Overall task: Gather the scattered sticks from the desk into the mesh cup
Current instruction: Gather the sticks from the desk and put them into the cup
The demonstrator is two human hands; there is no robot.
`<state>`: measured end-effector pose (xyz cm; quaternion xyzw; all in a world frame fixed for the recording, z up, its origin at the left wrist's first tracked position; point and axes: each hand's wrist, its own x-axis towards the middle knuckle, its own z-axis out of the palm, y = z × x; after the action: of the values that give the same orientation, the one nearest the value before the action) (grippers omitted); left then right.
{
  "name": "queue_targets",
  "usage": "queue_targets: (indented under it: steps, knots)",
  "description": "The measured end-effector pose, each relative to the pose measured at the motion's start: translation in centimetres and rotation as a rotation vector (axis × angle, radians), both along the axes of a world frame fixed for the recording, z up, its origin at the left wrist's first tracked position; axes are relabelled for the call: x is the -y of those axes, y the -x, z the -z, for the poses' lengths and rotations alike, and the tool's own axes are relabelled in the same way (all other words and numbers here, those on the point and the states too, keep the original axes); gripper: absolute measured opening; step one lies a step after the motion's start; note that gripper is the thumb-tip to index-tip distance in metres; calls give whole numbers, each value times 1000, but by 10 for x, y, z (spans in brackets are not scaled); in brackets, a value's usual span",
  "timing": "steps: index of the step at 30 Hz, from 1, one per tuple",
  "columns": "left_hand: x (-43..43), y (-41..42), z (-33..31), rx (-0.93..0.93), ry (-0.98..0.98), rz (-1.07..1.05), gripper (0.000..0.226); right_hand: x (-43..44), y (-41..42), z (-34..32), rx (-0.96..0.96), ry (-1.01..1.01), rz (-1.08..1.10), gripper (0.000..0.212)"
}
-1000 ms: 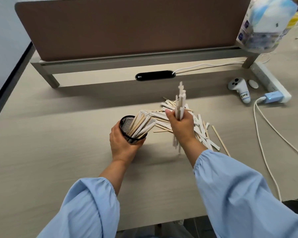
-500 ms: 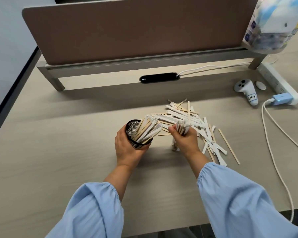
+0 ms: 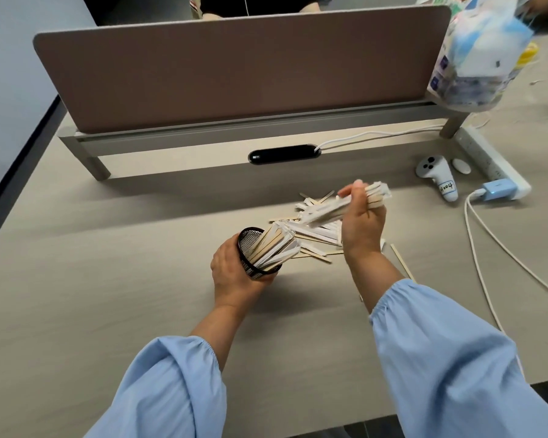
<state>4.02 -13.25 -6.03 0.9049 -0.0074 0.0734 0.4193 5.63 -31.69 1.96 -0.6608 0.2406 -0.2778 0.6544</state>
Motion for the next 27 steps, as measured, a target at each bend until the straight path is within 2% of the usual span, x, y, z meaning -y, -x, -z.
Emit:
queue_targets:
  steps: [2, 4, 6, 9, 13, 14, 18, 21, 23, 27]
  knots:
    - [4, -1, 0, 8, -4, 26, 88, 0, -2, -15, 70, -80, -88, 40]
    - [10, 0, -2, 18, 31, 53, 86, -10, 1, -17, 4, -81, -275, 33]
    - [18, 2, -7, 16, 112, 85, 84, -21, 6, -9, -102, 18, -433, 21]
    - [26, 2, -11, -3, 197, 144, 87, -26, 13, 5, -156, 207, -506, 14]
    - [31, 1, -13, -32, 273, 177, 82, -18, 15, 4, -126, 316, -463, 61]
    - [33, 1, -14, -24, 278, 188, 80, -13, 15, 1, -97, 333, -450, 65]
    - [42, 0, -19, 3, 287, 212, 76, -2, 13, -4, -117, 391, -452, 53]
    - [50, -1, -17, 9, 255, 231, 80, -4, 9, 3, -352, 652, -715, 50]
    - [54, -1, -14, 5, 255, 236, 81, -2, 8, 7, -447, 751, -794, 50]
    - [63, -1, -11, 17, 215, 240, 84, 9, 10, 7, -408, 641, -750, 50]
